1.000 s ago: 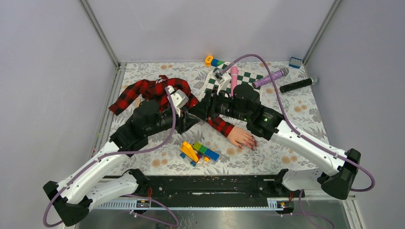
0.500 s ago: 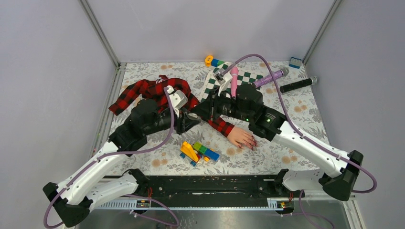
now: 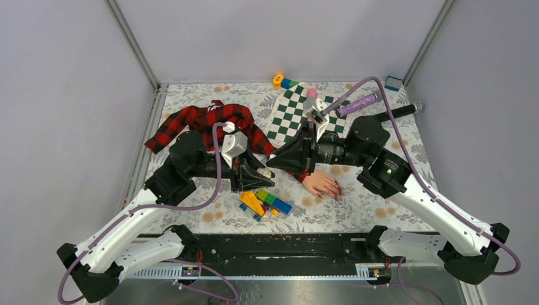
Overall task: Paint the nails
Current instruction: Unscrew the nail polish bottle.
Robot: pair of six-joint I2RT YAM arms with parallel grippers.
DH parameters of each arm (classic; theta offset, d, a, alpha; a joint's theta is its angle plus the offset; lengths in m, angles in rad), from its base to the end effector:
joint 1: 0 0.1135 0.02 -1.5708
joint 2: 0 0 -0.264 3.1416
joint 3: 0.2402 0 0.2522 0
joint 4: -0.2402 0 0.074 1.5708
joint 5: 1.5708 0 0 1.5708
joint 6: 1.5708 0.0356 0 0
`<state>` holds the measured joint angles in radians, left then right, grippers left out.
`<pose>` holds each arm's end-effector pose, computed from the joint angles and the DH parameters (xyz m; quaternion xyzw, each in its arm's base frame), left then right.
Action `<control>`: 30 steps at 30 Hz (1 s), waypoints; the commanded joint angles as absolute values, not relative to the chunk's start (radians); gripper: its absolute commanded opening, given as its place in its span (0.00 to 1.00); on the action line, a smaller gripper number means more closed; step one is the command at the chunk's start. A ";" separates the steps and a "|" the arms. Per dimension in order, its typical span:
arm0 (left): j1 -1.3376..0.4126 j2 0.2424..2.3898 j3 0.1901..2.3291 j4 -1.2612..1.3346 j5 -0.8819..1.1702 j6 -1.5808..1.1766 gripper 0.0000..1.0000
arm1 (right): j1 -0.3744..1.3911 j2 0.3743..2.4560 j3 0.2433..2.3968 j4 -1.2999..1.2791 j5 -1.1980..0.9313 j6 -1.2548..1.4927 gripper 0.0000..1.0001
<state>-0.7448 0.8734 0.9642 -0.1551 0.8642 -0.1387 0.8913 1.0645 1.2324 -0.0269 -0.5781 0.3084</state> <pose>0.1183 -0.1459 0.3916 0.4711 0.5467 -0.5417 0.4309 0.1270 0.1882 0.4591 -0.3867 0.5400 0.5629 0.4920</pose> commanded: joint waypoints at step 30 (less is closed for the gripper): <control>-0.743 0.900 0.985 -0.124 0.898 -0.135 0.00 | 0.851 0.961 1.103 0.212 -0.425 0.424 0.00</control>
<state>-0.7448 0.8978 0.9642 -0.1635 0.8795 -0.1493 0.8608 0.9630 1.1015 0.0975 -0.3866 0.3866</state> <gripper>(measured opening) 0.261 0.197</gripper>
